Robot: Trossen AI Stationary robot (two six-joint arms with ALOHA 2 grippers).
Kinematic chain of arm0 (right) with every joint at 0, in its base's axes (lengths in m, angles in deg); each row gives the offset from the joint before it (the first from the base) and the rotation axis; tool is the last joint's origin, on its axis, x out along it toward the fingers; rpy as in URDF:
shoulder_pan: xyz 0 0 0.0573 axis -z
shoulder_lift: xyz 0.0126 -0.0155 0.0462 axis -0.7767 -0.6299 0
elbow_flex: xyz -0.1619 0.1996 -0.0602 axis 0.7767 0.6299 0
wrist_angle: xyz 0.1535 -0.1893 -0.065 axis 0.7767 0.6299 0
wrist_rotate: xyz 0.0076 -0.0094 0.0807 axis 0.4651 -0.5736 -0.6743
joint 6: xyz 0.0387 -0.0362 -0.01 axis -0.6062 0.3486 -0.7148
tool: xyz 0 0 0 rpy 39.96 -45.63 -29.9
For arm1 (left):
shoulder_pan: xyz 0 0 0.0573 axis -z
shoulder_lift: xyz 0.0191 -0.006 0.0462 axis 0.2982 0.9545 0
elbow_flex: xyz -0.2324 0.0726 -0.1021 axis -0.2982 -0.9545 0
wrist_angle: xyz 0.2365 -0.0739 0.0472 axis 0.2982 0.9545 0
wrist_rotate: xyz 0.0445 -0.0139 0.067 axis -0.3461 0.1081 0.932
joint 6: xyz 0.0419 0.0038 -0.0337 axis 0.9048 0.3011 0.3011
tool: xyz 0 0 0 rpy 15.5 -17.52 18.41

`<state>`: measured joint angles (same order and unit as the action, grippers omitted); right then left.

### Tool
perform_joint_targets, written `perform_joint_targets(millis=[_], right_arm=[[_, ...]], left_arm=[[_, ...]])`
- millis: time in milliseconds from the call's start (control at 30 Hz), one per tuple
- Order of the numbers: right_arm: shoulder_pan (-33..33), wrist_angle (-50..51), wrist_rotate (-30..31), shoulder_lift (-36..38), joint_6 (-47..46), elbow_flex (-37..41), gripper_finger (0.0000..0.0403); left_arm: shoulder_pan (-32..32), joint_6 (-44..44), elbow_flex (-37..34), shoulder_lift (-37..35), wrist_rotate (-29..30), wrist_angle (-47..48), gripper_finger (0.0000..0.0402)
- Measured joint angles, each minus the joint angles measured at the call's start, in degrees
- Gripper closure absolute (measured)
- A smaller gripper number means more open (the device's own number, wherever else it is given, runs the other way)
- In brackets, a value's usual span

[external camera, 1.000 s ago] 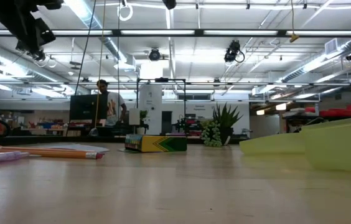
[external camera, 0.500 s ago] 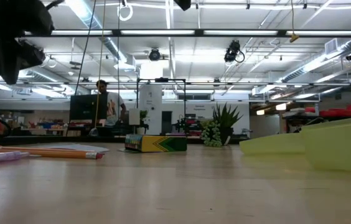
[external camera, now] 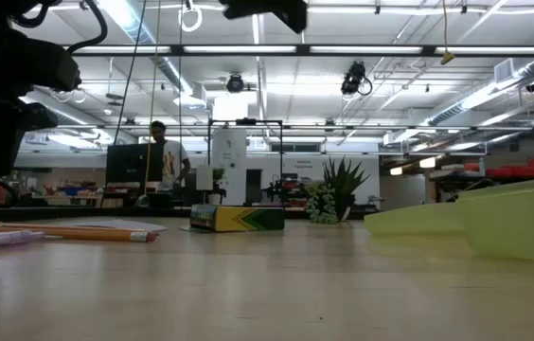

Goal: Pack school essentials
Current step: Put the top orange pencil into the yellow supply box

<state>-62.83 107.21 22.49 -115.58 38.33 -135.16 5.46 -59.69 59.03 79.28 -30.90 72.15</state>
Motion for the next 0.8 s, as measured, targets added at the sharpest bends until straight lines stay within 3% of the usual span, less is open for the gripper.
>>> perform_joint_targets(millis=[200, 433, 800], right_arm=[[-0.31, -4.98, -0.51, 2.88, 0.04, 7.15, 0.0308], [0.19, -14.47, -0.52, 1.46, -1.7, 13.15, 0.0308], [0.58, -26.09, -1.41, -6.99, -4.55, 12.68, 0.0308]], left_arm=[[2.95, -1.25, 0.02, 2.37, 0.01, -0.97, 0.0218], [5.95, -4.91, 0.26, 0.77, 0.02, -1.04, 0.0243], [7.57, -6.46, 0.54, -3.69, -0.17, -0.2, 0.0271]])
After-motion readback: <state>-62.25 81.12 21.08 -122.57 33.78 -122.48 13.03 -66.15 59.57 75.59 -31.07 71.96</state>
